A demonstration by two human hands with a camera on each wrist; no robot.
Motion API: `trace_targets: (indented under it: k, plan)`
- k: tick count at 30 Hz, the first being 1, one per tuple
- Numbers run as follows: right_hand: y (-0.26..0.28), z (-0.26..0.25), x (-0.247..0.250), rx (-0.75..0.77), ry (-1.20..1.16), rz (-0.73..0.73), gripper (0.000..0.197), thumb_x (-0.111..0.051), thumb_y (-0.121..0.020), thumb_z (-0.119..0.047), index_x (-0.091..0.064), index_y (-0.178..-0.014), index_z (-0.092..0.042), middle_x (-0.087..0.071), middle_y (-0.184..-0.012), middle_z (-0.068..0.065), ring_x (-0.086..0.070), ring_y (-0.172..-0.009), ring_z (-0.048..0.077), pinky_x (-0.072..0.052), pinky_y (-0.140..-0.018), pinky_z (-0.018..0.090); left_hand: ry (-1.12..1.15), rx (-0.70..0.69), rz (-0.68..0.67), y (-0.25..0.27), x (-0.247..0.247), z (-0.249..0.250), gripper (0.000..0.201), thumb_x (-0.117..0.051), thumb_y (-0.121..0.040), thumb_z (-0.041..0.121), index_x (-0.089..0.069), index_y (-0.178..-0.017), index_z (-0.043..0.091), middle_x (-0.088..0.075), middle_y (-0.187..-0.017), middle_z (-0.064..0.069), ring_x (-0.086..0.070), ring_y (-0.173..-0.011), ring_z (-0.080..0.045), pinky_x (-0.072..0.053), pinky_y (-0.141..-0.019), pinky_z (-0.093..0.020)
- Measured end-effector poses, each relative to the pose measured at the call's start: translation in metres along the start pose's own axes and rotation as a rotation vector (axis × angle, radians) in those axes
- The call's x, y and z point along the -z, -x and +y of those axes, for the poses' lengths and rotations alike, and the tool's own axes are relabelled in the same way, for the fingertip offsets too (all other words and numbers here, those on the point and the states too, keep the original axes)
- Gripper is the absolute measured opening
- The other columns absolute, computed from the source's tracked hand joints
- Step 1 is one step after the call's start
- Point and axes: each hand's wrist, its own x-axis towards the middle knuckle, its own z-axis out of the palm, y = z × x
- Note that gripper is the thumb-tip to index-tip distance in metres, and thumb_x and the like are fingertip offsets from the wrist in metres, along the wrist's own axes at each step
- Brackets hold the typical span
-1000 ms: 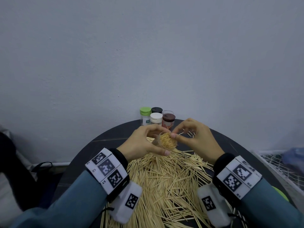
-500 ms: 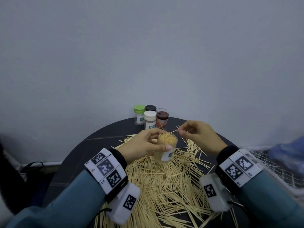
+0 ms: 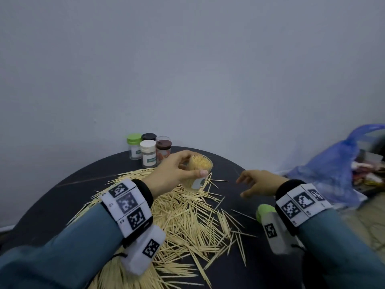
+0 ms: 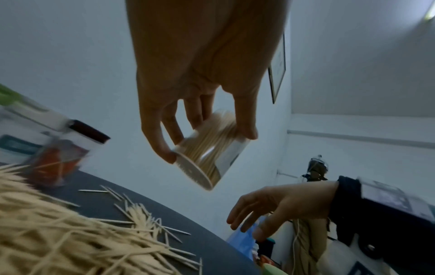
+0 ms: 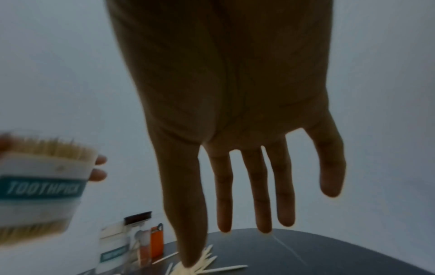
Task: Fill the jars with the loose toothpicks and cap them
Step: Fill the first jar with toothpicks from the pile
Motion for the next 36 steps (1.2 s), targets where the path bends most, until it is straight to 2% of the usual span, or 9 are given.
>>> trace_targets:
  k: [4, 7, 13, 18, 22, 25, 29, 32, 36]
  plan:
    - [0.015, 0.018, -0.002, -0.067, 0.069, -0.072, 0.06, -0.072, -0.079, -0.03, -0.044, -0.132, -0.022, -0.051, -0.13, 0.004, -0.049, -0.119, 0.019, -0.039, -0.091, 0.024, -0.026, -0.055, -0.017, -0.014, -0.024, 0.013, 0.046, -0.072, -0.079, 0.03, -0.053, -0.12, 0.022, -0.061, -0.101, 0.005, -0.057, -0.103, -0.013, -0.043, -0.069, -0.016]
    - [0.022, 0.027, -0.003, -0.093, 0.073, -0.14, 0.066, -0.074, -0.077, -0.03, -0.042, -0.135, -0.023, -0.049, -0.134, 0.005, -0.048, -0.121, 0.02, -0.04, -0.093, 0.025, -0.049, -0.085, -0.037, -0.019, -0.041, 0.016, 0.045, -0.073, -0.079, 0.028, -0.057, -0.119, 0.018, -0.063, -0.109, 0.004, -0.057, -0.106, -0.012, -0.044, -0.077, -0.019]
    - [0.024, 0.035, -0.006, -0.101, 0.195, -0.197, 0.065, -0.073, -0.078, -0.022, -0.042, -0.135, -0.02, -0.045, -0.137, 0.004, -0.046, -0.123, 0.019, -0.037, -0.081, 0.019, -0.077, -0.099, -0.062, -0.023, -0.061, 0.014, 0.044, -0.074, -0.078, 0.029, -0.059, -0.118, 0.017, -0.065, -0.111, 0.001, -0.058, -0.108, -0.013, -0.045, -0.085, -0.019]
    - [0.011, 0.037, -0.011, -0.093, 0.234, -0.206, 0.053, -0.074, -0.075, -0.022, -0.054, -0.124, -0.016, -0.057, -0.126, 0.006, -0.057, -0.107, 0.02, -0.048, -0.087, 0.029, -0.086, -0.089, -0.059, -0.02, -0.059, 0.014, 0.044, -0.073, -0.078, 0.03, -0.059, -0.117, 0.016, -0.065, -0.112, 0.001, -0.057, -0.11, -0.015, -0.044, -0.092, -0.027]
    - [0.003, 0.024, -0.011, -0.037, 0.213, -0.149, 0.048, -0.07, -0.078, -0.025, -0.055, -0.123, -0.015, -0.058, -0.125, 0.005, -0.055, -0.113, 0.024, -0.047, -0.094, 0.033, -0.089, -0.052, -0.006, -0.017, -0.045, 0.011, 0.063, -0.075, -0.073, 0.037, -0.05, -0.129, 0.022, -0.057, -0.125, 0.001, -0.051, -0.118, -0.015, -0.04, -0.097, -0.028]
    - [-0.005, 0.002, -0.009, 0.063, 0.034, 0.008, 0.047, -0.061, -0.087, -0.027, -0.045, -0.13, -0.017, -0.055, -0.126, 0.01, -0.053, -0.112, 0.024, -0.042, -0.089, 0.028, -0.072, -0.028, 0.029, -0.01, -0.027, 0.01, 0.074, -0.073, -0.064, 0.046, -0.045, -0.128, 0.021, -0.056, -0.129, -0.002, -0.05, -0.121, -0.017, -0.04, -0.105, -0.036]
    - [-0.015, -0.039, -0.005, 0.241, -0.604, 0.087, 0.026, -0.042, -0.096, -0.018, -0.045, -0.122, -0.016, -0.055, -0.106, 0.011, -0.055, -0.077, 0.015, -0.044, -0.056, 0.018, -0.057, -0.025, 0.062, 0.002, -0.004, 0.005, 0.075, -0.069, -0.062, 0.048, -0.047, -0.126, 0.017, -0.059, -0.124, -0.002, -0.055, -0.116, -0.016, -0.043, -0.1, -0.031]
    - [-0.014, -0.067, -0.004, 0.356, -1.003, 0.019, 0.023, -0.026, -0.098, -0.013, -0.044, -0.113, -0.014, -0.054, -0.091, 0.009, -0.054, -0.064, 0.019, -0.038, -0.056, 0.025, -0.03, -0.015, 0.093, 0.011, 0.009, -0.001, 0.071, -0.069, -0.064, 0.046, -0.049, -0.126, 0.017, -0.061, -0.121, 0.0, -0.058, -0.111, -0.014, -0.047, -0.091, -0.024]
    - [-0.019, -0.092, -0.014, 0.479, -1.001, -0.018, 0.021, -0.026, -0.101, -0.019, -0.042, -0.113, -0.016, -0.055, -0.089, 0.006, -0.053, -0.066, 0.02, -0.037, -0.058, 0.027, -0.049, -0.01, 0.145, 0.018, 0.021, -0.009, 0.064, -0.07, -0.064, 0.045, -0.054, -0.12, 0.019, -0.062, -0.114, -0.005, -0.062, -0.104, -0.021, -0.055, -0.084, -0.034]
